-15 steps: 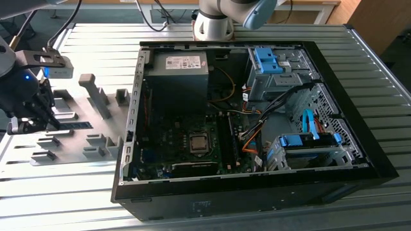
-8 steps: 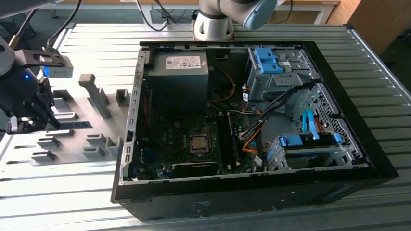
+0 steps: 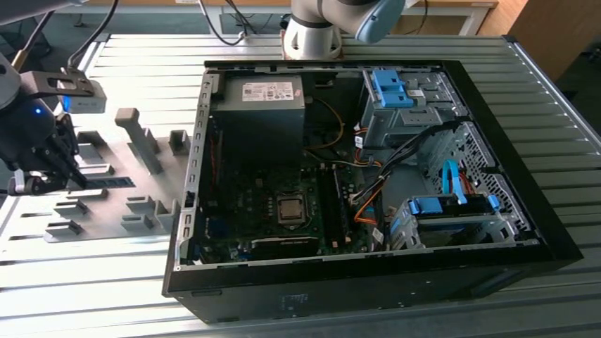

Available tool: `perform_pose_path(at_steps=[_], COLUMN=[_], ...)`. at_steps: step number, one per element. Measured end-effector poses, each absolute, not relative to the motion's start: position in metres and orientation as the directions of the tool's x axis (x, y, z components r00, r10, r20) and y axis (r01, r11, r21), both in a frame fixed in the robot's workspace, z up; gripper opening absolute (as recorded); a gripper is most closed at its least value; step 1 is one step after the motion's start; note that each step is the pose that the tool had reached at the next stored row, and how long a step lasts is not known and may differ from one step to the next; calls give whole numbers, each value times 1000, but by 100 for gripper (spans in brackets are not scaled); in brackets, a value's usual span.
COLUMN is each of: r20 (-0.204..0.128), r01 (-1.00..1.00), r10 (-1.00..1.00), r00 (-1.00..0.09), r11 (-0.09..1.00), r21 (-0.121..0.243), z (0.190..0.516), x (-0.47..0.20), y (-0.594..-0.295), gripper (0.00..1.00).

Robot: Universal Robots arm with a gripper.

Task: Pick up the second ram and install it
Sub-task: 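Pick up the second ram and move it above second insertion slot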

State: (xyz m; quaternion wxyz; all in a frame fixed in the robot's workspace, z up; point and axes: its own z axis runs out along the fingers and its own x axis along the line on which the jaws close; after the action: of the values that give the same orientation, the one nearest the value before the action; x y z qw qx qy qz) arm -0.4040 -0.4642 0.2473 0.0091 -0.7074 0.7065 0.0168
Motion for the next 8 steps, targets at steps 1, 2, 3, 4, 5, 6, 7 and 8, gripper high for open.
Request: perform_pose_path(at_steps=[1, 2, 3, 4, 5, 6, 7, 8], r20=[-37, -37, -37, -37, -37, -37, -37, -37], r01=[-1000, -1000, -1000, -1000, -1000, -1000, -1000, -1000], r10=[-999, -999, -999, -999, -999, -999, -999, -999], r00=[1, 1, 1, 1, 1, 1, 1, 1], r11=[-1, -1, -1, -1, -1, -1, -1, -1], r21=[11, 11, 11, 11, 11, 11, 11, 11], z=[248, 248, 248, 248, 248, 248, 249, 249], x=[-404, -404, -404, -404, -404, -404, -404, -404], y=[-464, -464, -464, -464, -464, -464, -464, -464], gripper=[14, 14, 14, 14, 14, 14, 14, 14])
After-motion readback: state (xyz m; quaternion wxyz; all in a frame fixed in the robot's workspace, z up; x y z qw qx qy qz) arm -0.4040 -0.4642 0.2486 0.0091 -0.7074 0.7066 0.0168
